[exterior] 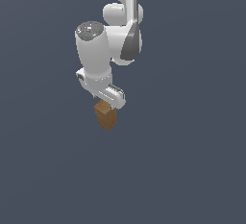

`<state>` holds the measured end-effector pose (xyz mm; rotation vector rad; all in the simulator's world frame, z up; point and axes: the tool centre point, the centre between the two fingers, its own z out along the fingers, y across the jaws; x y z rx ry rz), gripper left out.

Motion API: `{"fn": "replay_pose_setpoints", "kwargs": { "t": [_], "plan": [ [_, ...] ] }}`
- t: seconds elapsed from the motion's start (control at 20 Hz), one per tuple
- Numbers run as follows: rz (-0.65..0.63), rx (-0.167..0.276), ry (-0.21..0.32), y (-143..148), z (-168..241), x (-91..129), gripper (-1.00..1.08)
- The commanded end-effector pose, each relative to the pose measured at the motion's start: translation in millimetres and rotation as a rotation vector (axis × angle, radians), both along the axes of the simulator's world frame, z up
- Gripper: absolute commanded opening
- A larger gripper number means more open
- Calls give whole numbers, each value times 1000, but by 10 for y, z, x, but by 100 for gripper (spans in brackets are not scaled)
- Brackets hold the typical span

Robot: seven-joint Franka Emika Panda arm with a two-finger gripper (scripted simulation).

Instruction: Pick up the object and move it to a goal position.

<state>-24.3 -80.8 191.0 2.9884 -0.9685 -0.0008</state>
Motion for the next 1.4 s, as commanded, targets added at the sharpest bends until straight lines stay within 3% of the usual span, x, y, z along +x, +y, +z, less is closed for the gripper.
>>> {"fn": "replay_pose_setpoints", "kwargs": {
  "t": [0.0,0.65,0.7,1.35],
  "plan": [
    [0,0,1,1,-58,-3,100],
    [-5,0,0,-5,-482,2,100],
    [-5,0,0,-5,-482,2,-100],
    [5,-5,-8,-7,-448,23,-100]
  ]
}}
